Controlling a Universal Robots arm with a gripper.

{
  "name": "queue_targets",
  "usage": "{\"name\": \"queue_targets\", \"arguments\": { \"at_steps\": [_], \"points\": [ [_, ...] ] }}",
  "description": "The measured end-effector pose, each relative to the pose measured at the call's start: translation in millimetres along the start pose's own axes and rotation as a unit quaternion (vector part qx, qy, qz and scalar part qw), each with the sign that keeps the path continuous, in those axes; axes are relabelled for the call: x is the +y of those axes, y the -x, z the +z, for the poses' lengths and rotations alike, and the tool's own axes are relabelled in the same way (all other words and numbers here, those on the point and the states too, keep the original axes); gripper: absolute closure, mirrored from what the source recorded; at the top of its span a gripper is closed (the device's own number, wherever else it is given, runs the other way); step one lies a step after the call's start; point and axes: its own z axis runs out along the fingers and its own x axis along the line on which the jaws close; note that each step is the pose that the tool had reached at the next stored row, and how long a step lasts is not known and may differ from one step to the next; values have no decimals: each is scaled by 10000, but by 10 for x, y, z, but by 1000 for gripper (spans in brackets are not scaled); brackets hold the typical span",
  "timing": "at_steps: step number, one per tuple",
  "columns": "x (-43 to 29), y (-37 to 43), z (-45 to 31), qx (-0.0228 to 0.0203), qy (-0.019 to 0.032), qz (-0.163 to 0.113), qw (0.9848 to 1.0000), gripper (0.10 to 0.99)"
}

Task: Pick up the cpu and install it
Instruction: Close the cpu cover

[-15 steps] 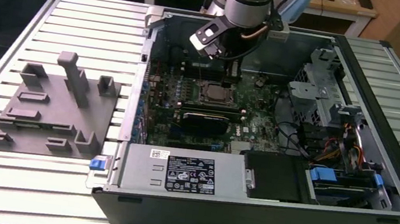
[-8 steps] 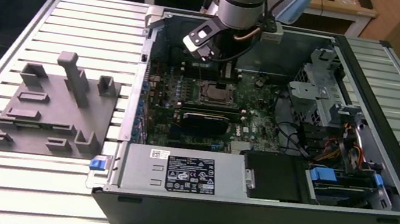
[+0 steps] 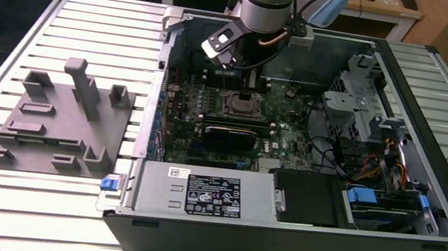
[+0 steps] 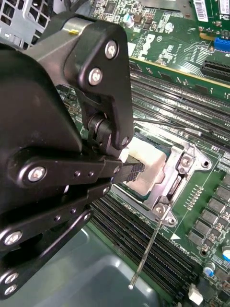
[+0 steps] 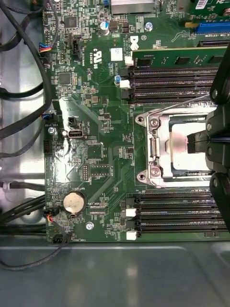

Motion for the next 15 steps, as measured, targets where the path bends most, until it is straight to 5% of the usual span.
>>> {"name": "queue_targets", "arguments": {
  "at_steps": [5, 11, 14, 15],
  "points": [
    [0, 0, 1, 7, 5, -328, 9995, 980],
    [0, 0, 3, 18, 14, -875, 9962, 980],
    [0, 0, 5, 22, 18, -1144, 9934, 980],
    [0, 0, 6, 26, 23, -1497, 9887, 980]
  ]
}}
